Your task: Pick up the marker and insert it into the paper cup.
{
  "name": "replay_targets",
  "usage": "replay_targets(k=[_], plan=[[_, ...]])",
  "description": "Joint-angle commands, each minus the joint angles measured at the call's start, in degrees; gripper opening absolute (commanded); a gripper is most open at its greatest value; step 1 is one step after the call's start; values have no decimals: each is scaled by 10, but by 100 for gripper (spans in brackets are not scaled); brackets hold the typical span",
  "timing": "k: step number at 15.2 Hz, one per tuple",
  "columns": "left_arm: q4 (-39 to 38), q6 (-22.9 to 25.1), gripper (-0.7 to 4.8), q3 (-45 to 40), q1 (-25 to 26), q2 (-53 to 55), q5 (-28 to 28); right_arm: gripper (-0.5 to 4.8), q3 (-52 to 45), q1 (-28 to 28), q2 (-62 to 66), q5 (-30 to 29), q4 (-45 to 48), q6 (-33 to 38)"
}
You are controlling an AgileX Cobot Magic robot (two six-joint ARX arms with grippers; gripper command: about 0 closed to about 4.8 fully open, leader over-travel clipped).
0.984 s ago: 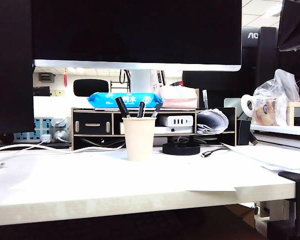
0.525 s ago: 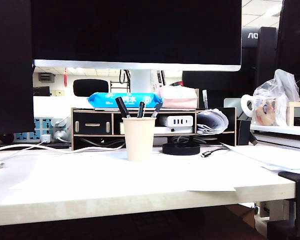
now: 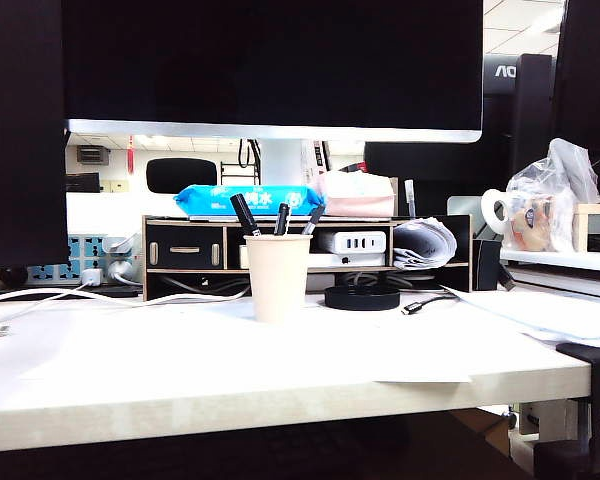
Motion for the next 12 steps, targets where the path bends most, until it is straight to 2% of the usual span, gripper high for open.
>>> replay_targets(k=[1,9,12], plan=[[6,1,-4,1,1,0,3,-1,-18,-8,0,-5,15,14],[6,1,-5,1,1,0,2,-1,-34,-6,-1,-14,29,14],[6,1,-5,1,1,0,2,-1,-34,-6,0,-47,29,14]])
